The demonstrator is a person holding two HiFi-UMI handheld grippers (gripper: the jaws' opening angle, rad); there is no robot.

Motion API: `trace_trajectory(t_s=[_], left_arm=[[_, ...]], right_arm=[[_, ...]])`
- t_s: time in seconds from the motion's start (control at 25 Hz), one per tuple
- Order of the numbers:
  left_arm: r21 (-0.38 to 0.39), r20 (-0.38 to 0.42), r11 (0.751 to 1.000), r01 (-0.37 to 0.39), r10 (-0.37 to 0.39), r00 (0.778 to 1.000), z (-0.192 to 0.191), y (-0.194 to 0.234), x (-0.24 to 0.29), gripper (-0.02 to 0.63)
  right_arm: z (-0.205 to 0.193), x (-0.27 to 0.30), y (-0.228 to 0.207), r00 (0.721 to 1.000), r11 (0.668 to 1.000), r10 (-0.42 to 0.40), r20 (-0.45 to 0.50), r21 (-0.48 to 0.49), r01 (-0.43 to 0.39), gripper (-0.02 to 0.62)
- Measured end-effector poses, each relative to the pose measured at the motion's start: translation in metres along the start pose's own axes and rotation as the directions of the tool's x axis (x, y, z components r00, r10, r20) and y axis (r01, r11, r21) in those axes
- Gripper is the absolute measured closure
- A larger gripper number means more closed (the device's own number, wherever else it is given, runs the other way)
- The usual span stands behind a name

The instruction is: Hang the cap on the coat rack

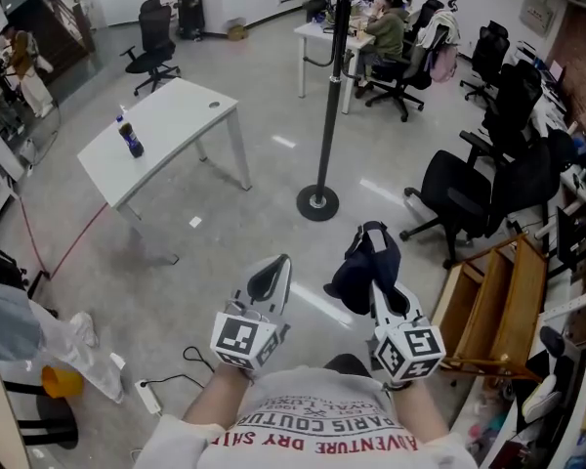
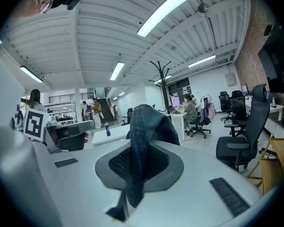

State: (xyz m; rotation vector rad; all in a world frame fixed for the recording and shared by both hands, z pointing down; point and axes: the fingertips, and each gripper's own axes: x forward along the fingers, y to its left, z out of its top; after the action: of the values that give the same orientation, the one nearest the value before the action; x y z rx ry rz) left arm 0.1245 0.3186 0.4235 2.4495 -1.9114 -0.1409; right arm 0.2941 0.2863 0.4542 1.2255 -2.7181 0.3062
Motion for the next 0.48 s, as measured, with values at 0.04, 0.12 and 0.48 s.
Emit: trace_trajectory(t_s=[0.04, 0.12, 0.48], left_arm=[[-0.004, -0.003, 1.0, -0.008, 0.008, 1.0, -0.002, 0.004, 0.0, 0.601], [-0.015, -0.009, 1.0, -0.025, 0.025, 1.0, -0.007, 0.012, 0.001, 0.601], [-0.047, -0.039, 0.99, -0.13, 0.128, 0.991, -0.023, 0.065, 0.043, 0.601]], right_arm=[[-0.001, 0.003, 0.0, 1.0, 1.0, 0.0, -0.005, -0.001, 0.0, 0.571], [-0.004, 0.01, -0.002, 1.0, 1.0, 0.006, -0.016, -0.001, -0.006, 0.571], [-0.001, 0.086, -0.023, 0.995, 0.997, 0.079, -0.058, 0.023, -0.078, 0.571]])
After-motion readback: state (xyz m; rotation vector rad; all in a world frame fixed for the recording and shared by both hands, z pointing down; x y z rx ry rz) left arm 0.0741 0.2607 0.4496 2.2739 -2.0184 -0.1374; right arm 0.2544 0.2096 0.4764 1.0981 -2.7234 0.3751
